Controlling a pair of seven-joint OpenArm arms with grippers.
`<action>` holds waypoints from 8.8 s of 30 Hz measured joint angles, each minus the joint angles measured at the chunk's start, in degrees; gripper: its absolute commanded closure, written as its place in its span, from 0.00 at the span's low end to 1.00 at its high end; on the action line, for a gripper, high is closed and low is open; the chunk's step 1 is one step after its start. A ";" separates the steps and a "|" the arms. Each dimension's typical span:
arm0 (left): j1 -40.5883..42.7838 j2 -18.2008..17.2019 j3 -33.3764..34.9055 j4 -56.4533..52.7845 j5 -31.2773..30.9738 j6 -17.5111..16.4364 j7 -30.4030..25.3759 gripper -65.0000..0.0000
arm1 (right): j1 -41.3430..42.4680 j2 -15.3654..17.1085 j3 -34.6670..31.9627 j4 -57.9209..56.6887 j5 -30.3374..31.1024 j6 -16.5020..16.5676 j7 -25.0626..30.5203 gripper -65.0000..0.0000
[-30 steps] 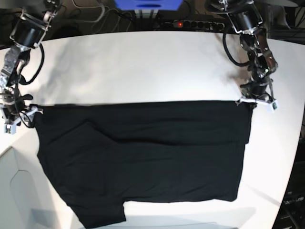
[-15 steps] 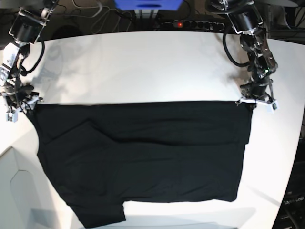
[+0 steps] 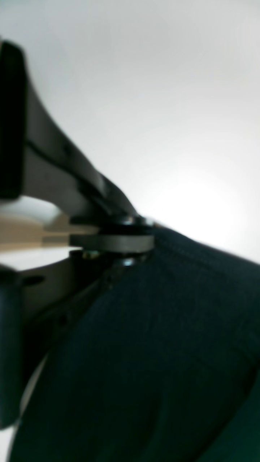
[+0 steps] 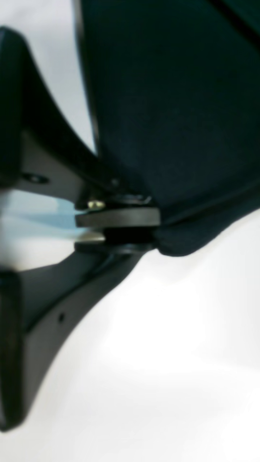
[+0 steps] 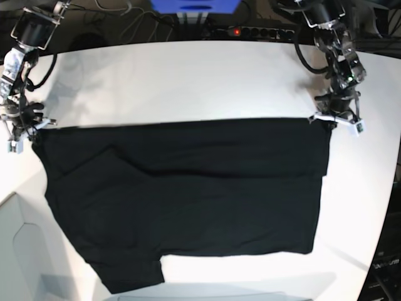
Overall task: Fold the T-shirt properly
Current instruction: 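Grasp the shirt edge with both grippers and drag it toward the robot, then reach both grippers forward and grasp the shirt's hem corners, then lift the hem with both grippers and fold it back over the shirt, then lay the folded hem down and smooth the strip with both grippers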
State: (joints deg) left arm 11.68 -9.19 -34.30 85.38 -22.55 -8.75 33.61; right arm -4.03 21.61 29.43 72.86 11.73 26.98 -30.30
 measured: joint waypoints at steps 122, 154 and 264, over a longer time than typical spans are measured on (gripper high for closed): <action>-28.50 0.50 5.86 -16.44 19.69 -0.50 0.33 0.21 | 29.88 -0.52 -23.98 -30.45 -1.03 -0.46 11.93 0.30; -40.46 -3.45 6.47 -45.83 22.93 0.52 -14.69 0.21 | 28.39 -0.68 -29.24 -30.05 0.68 -0.66 14.91 1.00; 4.07 2.84 -8.63 8.09 -5.73 -0.44 2.38 1.00 | 6.03 -5.25 -14.12 12.76 -0.94 3.96 -7.04 0.38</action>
State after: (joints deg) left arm 15.75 -6.35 -42.94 93.47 -28.27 -9.19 35.99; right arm 2.00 16.36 15.31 85.62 10.79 30.94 -37.34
